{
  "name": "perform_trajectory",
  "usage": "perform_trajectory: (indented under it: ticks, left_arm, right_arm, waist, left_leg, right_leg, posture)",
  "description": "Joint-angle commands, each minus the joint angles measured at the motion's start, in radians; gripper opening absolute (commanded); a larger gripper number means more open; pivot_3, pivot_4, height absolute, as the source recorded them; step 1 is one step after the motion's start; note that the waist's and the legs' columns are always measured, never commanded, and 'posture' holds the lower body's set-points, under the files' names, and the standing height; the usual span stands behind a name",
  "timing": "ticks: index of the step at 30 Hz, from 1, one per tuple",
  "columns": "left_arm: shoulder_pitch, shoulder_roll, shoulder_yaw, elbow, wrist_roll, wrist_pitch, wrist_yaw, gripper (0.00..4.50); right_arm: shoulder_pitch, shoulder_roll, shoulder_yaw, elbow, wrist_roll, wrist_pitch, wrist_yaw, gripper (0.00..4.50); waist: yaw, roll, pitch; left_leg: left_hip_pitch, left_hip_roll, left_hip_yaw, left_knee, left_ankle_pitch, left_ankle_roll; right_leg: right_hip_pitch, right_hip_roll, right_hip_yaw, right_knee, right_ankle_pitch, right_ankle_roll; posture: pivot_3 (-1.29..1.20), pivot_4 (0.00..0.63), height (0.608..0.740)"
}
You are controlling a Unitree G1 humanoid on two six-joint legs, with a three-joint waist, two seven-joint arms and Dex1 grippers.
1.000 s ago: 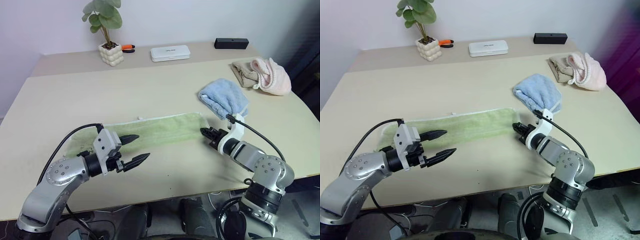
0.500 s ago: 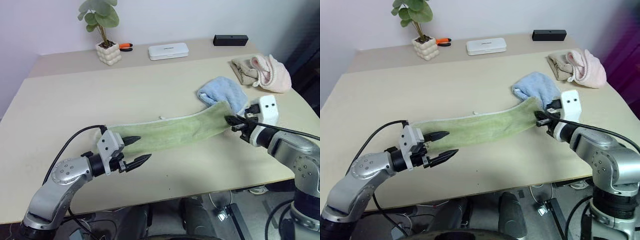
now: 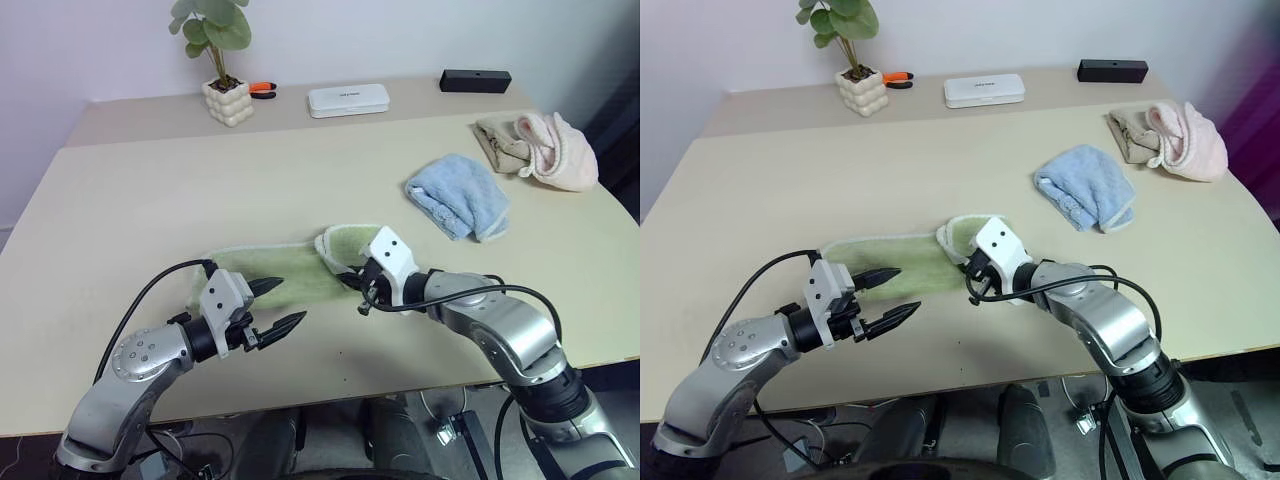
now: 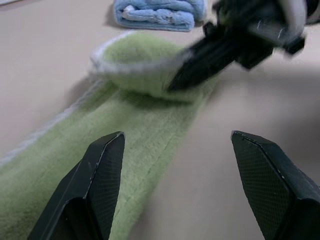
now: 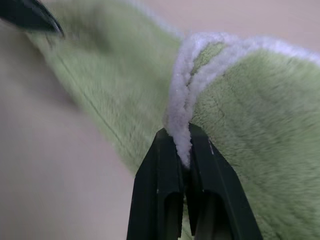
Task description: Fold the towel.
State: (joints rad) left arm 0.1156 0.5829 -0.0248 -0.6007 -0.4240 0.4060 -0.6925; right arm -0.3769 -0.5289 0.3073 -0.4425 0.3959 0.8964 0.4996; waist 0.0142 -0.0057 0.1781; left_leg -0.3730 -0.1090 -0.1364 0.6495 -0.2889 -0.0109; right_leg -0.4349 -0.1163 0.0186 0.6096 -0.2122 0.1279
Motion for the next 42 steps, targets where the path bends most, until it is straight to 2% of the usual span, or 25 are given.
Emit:
perform_trajectory:
  ticks: [1,3,8,10,12,13,15,20,22,25,28,33,36,37,38,39,42]
  left_arm:
    - [0.001,0.000,0.002,-0.037,0.003,-0.006,0.009,3.44]
    - [0.000,0.001,0.002,-0.033,0.002,-0.007,0.009,3.44]
    - [0.003,0.008,0.012,-0.023,0.000,-0.011,0.004,3.44]
    - [0.007,0.011,0.022,-0.018,0.001,-0.014,0.005,3.44]
    - [0.013,0.011,0.035,-0.012,0.001,-0.016,0.010,3.44]
    - [0.016,0.008,0.039,-0.011,0.000,-0.015,0.014,3.44]
    - [0.018,0.004,0.042,-0.011,0.001,-0.016,0.020,3.44]
    - [0.027,-0.011,0.052,-0.012,0.006,-0.021,0.048,3.44]
    - [0.032,-0.030,0.068,-0.014,0.002,-0.015,0.080,3.44]
    - [0.056,-0.051,0.103,-0.031,-0.002,-0.010,0.119,3.44]
    - [0.097,-0.056,0.133,-0.059,-0.006,-0.004,0.143,3.44]
    - [0.184,-0.112,0.232,-0.139,-0.084,0.050,0.235,3.44]
    - [0.276,-0.179,0.292,-0.199,-0.207,0.114,0.299,3.44]
    - [0.312,-0.201,0.306,-0.214,-0.252,0.137,0.319,4.00]
    - [0.346,-0.220,0.316,-0.225,-0.294,0.155,0.337,4.37]
    - [0.377,-0.238,0.325,-0.230,-0.335,0.170,0.356,4.50]
    - [0.448,-0.331,0.343,-0.212,-0.469,0.217,0.477,4.50]
  right_arm:
    - [-0.023,0.027,-0.015,0.006,0.004,-0.024,0.024,0.34]
    - [-0.017,0.014,-0.023,-0.011,0.019,-0.031,0.062,1.00]
    - [0.012,-0.035,-0.085,-0.067,0.043,-0.076,0.136,3.49]
    - [0.016,-0.064,-0.155,-0.067,0.058,-0.108,0.169,4.45]
    - [-0.013,-0.060,-0.237,-0.019,0.085,-0.118,0.168,4.45]
    - [-0.030,-0.052,-0.254,0.013,0.081,-0.121,0.158,4.31]
    - [-0.052,-0.048,-0.236,0.072,0.039,-0.156,0.156,3.53]
    - [-0.090,0.000,-0.153,0.223,-0.060,-0.275,0.171,0.94]
    - [-0.091,0.024,-0.096,0.296,-0.121,-0.345,0.175,0.03]
    - [-0.064,0.032,-0.002,0.378,-0.197,-0.419,0.220,0.03]
    - [-0.048,0.019,0.037,0.412,-0.263,-0.481,0.231,0.03]
    - [-0.099,0.047,-0.070,0.382,-0.204,-0.495,0.242,0.03]
    - [-0.133,0.022,-0.101,0.325,-0.161,-0.493,0.310,0.78]
    - [-0.143,0.012,-0.101,0.308,-0.155,-0.497,0.333,1.31]
    - [-0.151,0.006,-0.101,0.294,-0.152,-0.502,0.352,1.82]
    - [-0.158,0.003,-0.100,0.285,-0.151,-0.506,0.365,2.24]
    - [-0.175,0.007,-0.080,0.262,-0.157,-0.527,0.399,3.82]
  waist:
    - [-0.001,0.000,0.000]
    - [-0.002,0.000,0.000]
    - [-0.001,0.000,0.000]
    - [-0.001,0.000,0.000]
    - [-0.001,0.000,0.000]
    - [-0.001,0.000,0.000]
    - [-0.004,0.000,0.000]
    - [-0.004,0.000,0.000]
    - [-0.004,0.000,0.000]
    - [-0.004,0.000,0.000]
    - [-0.003,0.000,0.000]
    - [-0.003,-0.001,-0.001]
    - [-0.004,-0.001,-0.001]
    - [-0.005,-0.001,-0.001]
    - [-0.005,-0.001,-0.001]
    - [-0.004,-0.001,-0.001]
    - [-0.002,-0.001,-0.001]
  left_leg:
    - [0.000,0.000,0.000,0.000,0.000,0.000]
    - [0.000,0.000,0.000,0.000,0.000,0.000]
    - [0.000,0.000,0.000,0.000,0.000,0.000]
    - [0.000,0.000,0.000,0.000,0.000,0.000]
    - [0.000,0.000,0.000,0.000,0.000,0.000]
    - [0.000,0.000,0.000,0.000,0.000,0.000]
    - [0.000,0.000,0.001,0.000,0.000,0.000]
    - [0.001,0.001,0.001,-0.001,0.000,0.000]
    - [0.000,0.001,0.001,-0.001,0.000,0.000]
    - [0.001,0.000,0.001,-0.001,0.000,0.000]
    - [0.000,0.000,0.001,-0.001,0.000,0.000]
    - [0.001,0.000,0.001,-0.001,0.000,0.000]
    - [0.001,0.000,0.001,-0.001,0.000,0.000]
    - [0.001,0.000,0.001,-0.001,0.000,0.000]
    - [0.001,0.000,0.001,-0.001,0.000,0.000]
    - [0.001,0.000,0.001,-0.001,0.000,0.000]
    - [0.001,0.001,0.001,-0.001,0.000,0.000]
  right_leg:
    - [0.000,0.000,0.000,0.000,0.000,0.000]
    - [0.000,0.000,0.000,0.000,0.000,0.000]
    - [0.000,0.000,0.000,0.000,0.000,0.000]
    - [0.000,0.000,0.000,0.000,0.000,0.000]
    - [0.000,0.000,0.000,0.000,0.000,0.000]
    - [0.000,0.000,0.000,0.000,0.000,0.000]
    - [0.000,0.000,0.000,0.000,0.000,0.000]
    - [0.000,0.001,0.000,0.000,0.000,0.000]
    - [0.000,0.001,0.000,0.000,0.000,0.000]
    - [0.000,0.001,0.000,0.000,0.000,0.000]
    - [-0.001,0.001,0.000,0.000,0.000,0.000]
    - [0.000,0.001,0.001,0.001,0.000,0.000]
    - [0.000,0.001,0.001,0.001,0.000,0.000]
    - [0.000,0.001,0.001,0.000,0.000,0.000]
    - [0.000,0.000,0.001,0.000,0.000,0.000]
    - [0.000,0.000,0.001,0.000,0.000,0.000]
    - [0.000,0.000,0.000,0.000,0.000,0.000]
  posture:
    - [0.00,0.150,0.740]
    - [0.00,0.150,0.740]
    - [0.00,0.150,0.740]
    - [0.00,0.150,0.740]
    - [0.00,0.150,0.740]
    - [0.00,0.150,0.740]
    - [0.00,0.150,0.740]
    - [0.00,0.150,0.740]
    - [0.00,0.150,0.740]
    - [0.00,0.150,0.740]
    - [0.00,0.150,0.740]
    - [0.00,0.150,0.740]
    - [0.00,0.150,0.740]
    - [0.00,0.150,0.740]
    - [0.00,0.150,0.740]
    - [0.00,0.150,0.740]
    - [0.00,0.150,0.740]
